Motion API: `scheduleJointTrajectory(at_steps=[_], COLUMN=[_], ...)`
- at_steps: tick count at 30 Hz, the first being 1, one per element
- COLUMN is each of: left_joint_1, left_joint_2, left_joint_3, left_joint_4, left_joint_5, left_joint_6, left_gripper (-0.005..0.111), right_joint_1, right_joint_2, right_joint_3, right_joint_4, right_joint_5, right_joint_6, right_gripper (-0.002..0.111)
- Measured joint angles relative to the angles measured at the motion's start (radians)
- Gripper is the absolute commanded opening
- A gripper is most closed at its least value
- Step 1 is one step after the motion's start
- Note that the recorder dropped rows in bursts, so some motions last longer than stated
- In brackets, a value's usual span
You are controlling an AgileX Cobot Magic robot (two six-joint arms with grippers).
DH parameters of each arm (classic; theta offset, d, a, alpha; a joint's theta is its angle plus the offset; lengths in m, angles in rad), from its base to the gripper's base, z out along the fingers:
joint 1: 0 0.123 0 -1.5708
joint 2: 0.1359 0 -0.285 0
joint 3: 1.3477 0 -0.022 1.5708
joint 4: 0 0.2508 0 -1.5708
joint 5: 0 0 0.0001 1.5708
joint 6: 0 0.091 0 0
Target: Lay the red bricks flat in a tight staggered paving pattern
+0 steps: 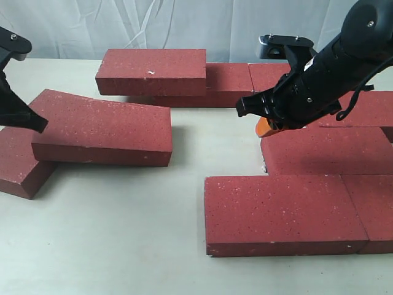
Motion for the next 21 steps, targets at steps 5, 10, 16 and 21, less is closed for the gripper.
scheduleJointTrajectory(at_steps=[5,10,16,21], left_joint_1=[0.025,0.034,0.034,0.034], left_joint_2=[0.074,0.145,0.162,0.162], left_joint_3=[0.000,0.000,0.000,0.000], left_joint_4=[0.014,-0.020,-0.127,-0.257], left_joint_5=[-0.075,-0.115,-0.197,-0.240], left_joint_6=[-0.009,-0.011,0.028,0.117], left_gripper=[0.000,0.000,0.000,0.000], right_joint_1=[0.000,0.000,0.000,0.000], right_joint_2=[0.000,0.000,0.000,0.000], right_joint_3=[0.000,0.000,0.000,0.000], right_joint_4=[0.000,-0.001,-0.001,-0.001], right_joint_5=[0.000,0.000,0.000,0.000], right_joint_6=[0.000,0.000,-0.002,-0.002], right_gripper=[-0.001,-0.001,-0.001,-0.001])
